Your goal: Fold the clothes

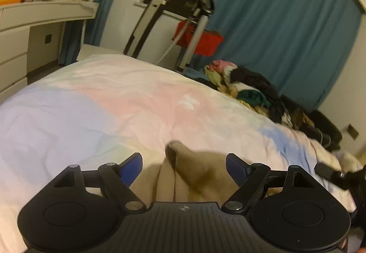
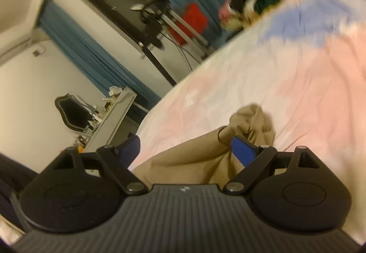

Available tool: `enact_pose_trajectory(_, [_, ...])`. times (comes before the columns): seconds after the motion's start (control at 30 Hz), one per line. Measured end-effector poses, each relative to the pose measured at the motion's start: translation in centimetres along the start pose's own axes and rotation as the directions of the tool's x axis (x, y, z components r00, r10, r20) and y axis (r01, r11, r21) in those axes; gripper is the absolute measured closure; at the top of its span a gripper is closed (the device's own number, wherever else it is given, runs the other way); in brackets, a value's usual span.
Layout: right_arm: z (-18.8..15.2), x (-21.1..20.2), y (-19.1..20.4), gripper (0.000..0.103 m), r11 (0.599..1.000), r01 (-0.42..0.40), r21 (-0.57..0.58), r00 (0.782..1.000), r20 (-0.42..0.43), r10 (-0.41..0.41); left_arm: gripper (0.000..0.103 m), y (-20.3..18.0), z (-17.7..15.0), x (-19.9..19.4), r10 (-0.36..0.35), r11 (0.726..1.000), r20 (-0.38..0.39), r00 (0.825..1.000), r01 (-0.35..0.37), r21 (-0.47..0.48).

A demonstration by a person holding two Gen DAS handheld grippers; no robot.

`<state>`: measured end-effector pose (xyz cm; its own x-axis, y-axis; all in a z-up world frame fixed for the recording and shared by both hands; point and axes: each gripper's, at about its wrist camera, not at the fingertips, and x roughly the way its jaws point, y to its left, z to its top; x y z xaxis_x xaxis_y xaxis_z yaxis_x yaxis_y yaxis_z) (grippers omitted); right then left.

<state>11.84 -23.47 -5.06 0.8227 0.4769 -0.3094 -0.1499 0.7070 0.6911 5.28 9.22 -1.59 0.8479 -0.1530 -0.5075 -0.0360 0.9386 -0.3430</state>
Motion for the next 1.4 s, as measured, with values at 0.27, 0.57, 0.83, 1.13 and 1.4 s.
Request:
enact_pose_trajectory(0.27, [-2.3, 1.6, 2.1, 0.069, 0.970, 0.070, -0.234, 0.990, -0.101, -0.096, 0.019, -2.3, -1.8, 0.9, 0.014, 0.985, -0.032, 0.999, -0.009, 0.170])
enact_pose_trajectory(0.57, [-3.2, 8.4, 0.8, 0.076, 0.898, 0.184, -0.399, 0.972, -0.062, -0.226, 0.020, -1.6, -1.6, 8.4, 0.134, 0.968, -0.062, 0.989, -0.117, 0.223])
enact_pose_trajectory(0.83, [-4.3, 5.7, 2.3, 0.072, 0.896, 0.177, -0.408, 0.974, -0.060, -0.219, 0.020, -1.3, -2.2, 7.2, 0.118, 0.969, -0.068, 0.991, -0.100, 0.224])
enact_pose_trajectory(1.13, [-5.0, 1.2, 3.0, 0.072, 0.903, 0.210, -0.374, 0.967, -0.053, -0.247, 0.020, -2.7, -4.7, 2.7, 0.048, 0.964, -0.105, 0.993, -0.018, 0.267])
enact_pose_trajectory(1.4, [-6.7, 2.6, 1.1, 0.073, 0.895, 0.229, -0.383, 0.943, -0.140, -0.301, 0.020, -3.0, -5.9, 2.0, 0.065, 0.950, -0.137, 0.988, -0.019, 0.310])
